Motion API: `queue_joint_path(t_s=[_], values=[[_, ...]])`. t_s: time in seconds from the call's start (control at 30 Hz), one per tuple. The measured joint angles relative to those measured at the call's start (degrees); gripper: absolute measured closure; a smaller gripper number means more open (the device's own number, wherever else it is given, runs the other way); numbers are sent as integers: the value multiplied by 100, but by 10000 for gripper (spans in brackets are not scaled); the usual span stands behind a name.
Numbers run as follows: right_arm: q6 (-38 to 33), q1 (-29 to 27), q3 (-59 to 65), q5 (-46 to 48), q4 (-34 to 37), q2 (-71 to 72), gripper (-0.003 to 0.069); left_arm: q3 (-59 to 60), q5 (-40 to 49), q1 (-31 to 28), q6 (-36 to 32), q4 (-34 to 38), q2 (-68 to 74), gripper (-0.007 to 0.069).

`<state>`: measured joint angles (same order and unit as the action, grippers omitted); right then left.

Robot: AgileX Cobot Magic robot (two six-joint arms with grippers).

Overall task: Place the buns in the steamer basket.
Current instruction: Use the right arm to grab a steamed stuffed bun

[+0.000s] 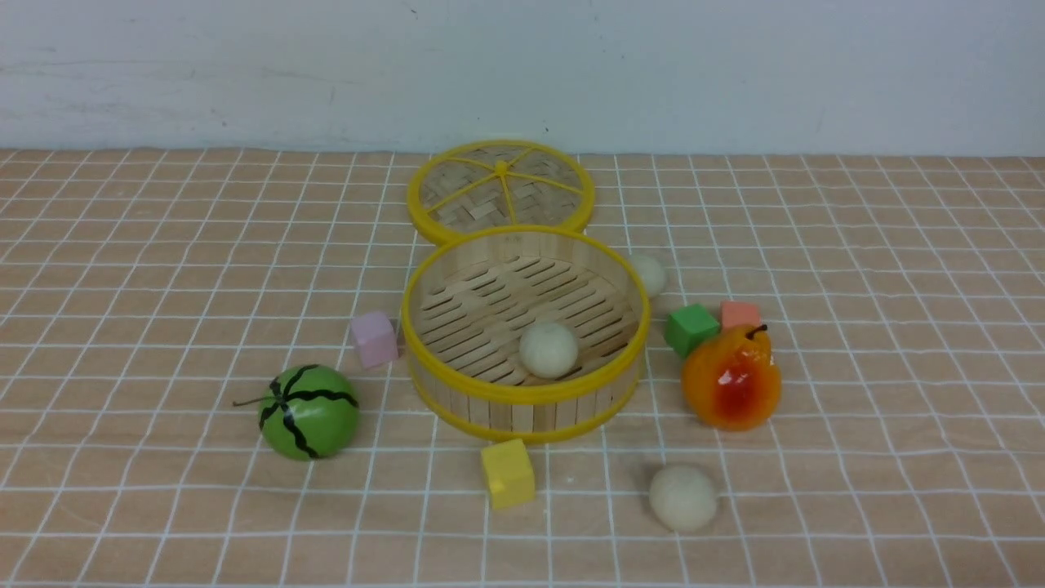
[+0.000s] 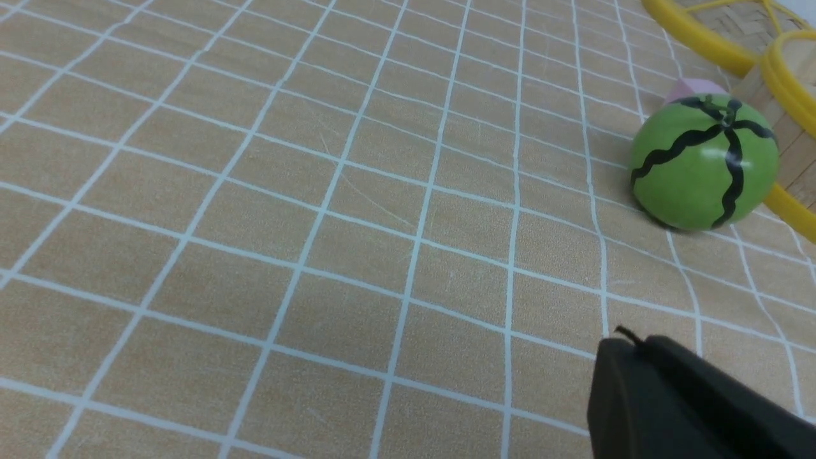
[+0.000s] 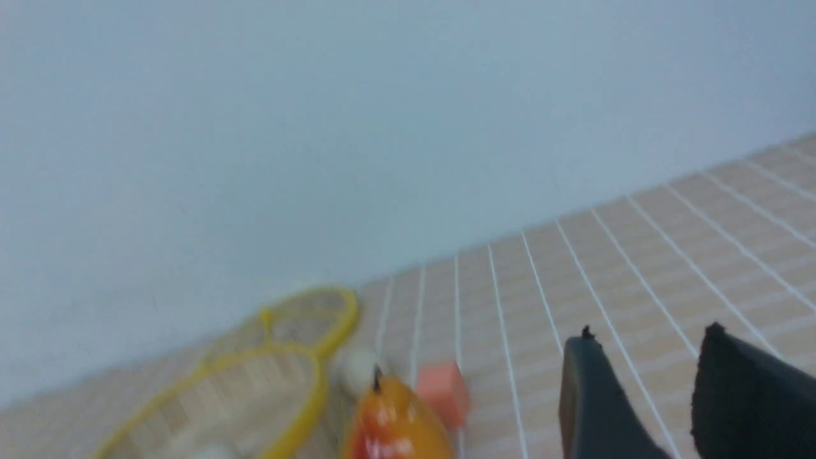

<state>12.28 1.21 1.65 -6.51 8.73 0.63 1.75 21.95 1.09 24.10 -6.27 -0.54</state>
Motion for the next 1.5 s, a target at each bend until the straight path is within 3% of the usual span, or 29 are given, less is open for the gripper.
queue_joint_path(t_s=[0.17, 0.3, 0.47, 0.67, 0.83, 1.13, 1.5], values=[[-231, 0, -111, -1200, 60, 0, 419, 0, 0, 0, 0, 0, 0, 624], [-264, 0, -904, -1114, 431, -122, 419, 0, 0, 0, 0, 0, 0, 621], [-269, 0, -2731, 42, 1032, -1150, 419, 0, 0, 0, 0, 0, 0, 617], [-619, 0, -4622, 1667, 653, -3081, 419, 0, 0, 0, 0, 0, 0, 611], [-1011, 0, -4886, 1735, 272, -4637, 419, 0, 0, 0, 0, 0, 0, 606], [-1035, 228, -5488, 2063, 434, -6903, 419, 0, 2, 0, 0, 0, 0, 596], [-1041, 396, -9403, 4826, 614, -10413, 419, 0, 2, 0, 0, 0, 0, 585]])
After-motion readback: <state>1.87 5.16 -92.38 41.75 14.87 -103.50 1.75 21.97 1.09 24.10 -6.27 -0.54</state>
